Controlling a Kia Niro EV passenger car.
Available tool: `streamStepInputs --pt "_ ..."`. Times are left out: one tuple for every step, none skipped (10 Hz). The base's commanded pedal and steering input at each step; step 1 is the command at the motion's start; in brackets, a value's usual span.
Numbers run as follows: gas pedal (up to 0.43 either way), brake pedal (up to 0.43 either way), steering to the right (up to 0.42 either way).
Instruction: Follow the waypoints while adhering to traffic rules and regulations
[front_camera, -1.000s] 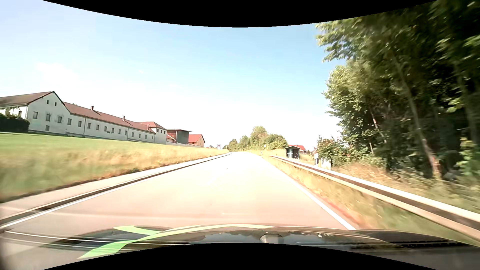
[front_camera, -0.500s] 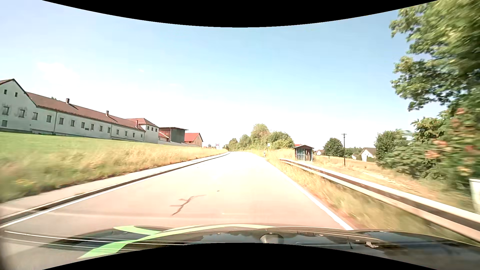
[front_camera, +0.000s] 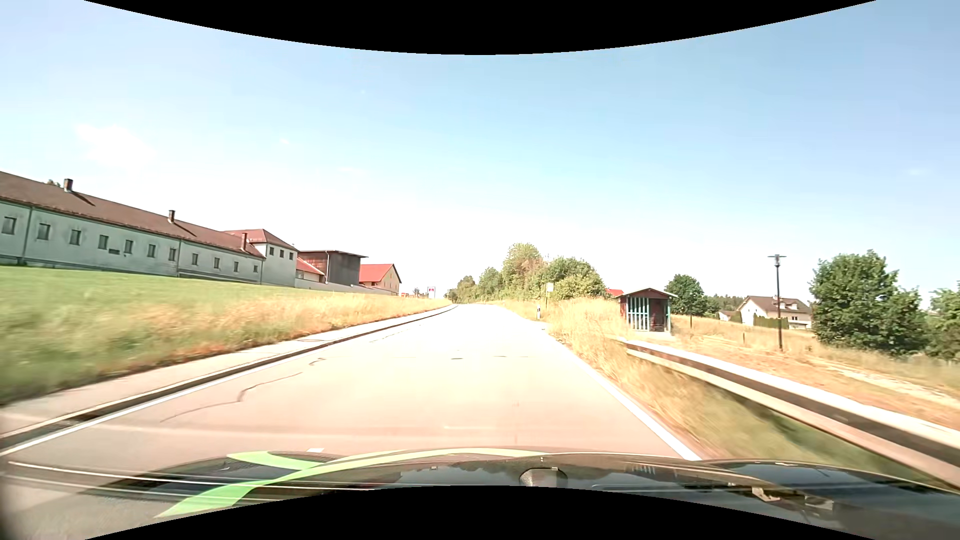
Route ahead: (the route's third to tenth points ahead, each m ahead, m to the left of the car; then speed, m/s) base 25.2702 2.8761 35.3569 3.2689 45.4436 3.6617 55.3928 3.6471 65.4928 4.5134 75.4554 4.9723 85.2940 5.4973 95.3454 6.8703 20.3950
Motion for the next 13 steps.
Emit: streamStepInputs --pt "0.311 0.000 -0.003" --pt "0.299 0.000 -0.004" --pt "0.299 0.000 -0.005" --pt "0.299 0.000 -0.007" --pt "0.311 0.000 -0.007" --pt "0.311 0.000 -0.007" --pt "0.331 0.000 -0.007" --pt "0.331 0.000 -0.008" --pt "0.339 0.000 -0.008" --pt "0.339 0.000 -0.008" --pt "0.339 0.000 -0.008" --pt "0.339 0.000 -0.008" --pt "0.339 0.000 -0.008"
